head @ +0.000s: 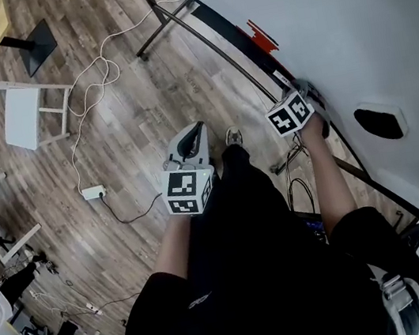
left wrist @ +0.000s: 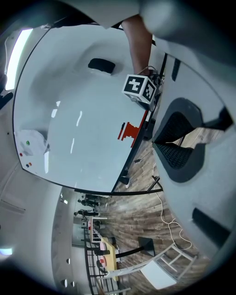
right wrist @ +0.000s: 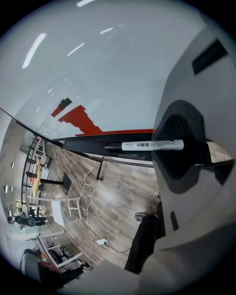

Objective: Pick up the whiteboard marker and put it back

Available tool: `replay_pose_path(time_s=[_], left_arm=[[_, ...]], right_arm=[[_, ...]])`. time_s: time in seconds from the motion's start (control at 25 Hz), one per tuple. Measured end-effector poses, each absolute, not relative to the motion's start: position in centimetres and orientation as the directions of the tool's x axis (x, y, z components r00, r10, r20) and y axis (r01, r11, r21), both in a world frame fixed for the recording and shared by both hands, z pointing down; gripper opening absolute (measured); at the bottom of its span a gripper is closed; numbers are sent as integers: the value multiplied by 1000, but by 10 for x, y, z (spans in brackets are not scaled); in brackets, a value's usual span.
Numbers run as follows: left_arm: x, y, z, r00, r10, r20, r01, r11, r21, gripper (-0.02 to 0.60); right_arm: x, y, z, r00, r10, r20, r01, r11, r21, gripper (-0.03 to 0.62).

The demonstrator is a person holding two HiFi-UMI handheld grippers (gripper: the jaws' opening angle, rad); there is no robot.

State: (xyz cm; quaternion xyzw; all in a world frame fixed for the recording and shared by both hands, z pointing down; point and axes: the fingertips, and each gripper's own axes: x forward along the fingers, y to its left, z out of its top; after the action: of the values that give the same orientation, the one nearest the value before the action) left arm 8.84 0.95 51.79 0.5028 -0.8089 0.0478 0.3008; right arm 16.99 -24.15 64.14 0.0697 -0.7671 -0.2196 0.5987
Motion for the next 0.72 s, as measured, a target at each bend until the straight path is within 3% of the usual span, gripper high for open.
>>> replay_pose_path(time_s=[0.36, 0.72], left_arm=[[93, 2, 517, -292, -793, 535, -854, 468, 227, 8], [88, 0, 504, -289, -822, 491, -869, 440, 225, 8]], right_arm=[[168, -239, 638, -337, -366, 867, 156, 887, 435, 57], [143, -214, 571, -622, -315, 717, 26, 907, 421, 57]])
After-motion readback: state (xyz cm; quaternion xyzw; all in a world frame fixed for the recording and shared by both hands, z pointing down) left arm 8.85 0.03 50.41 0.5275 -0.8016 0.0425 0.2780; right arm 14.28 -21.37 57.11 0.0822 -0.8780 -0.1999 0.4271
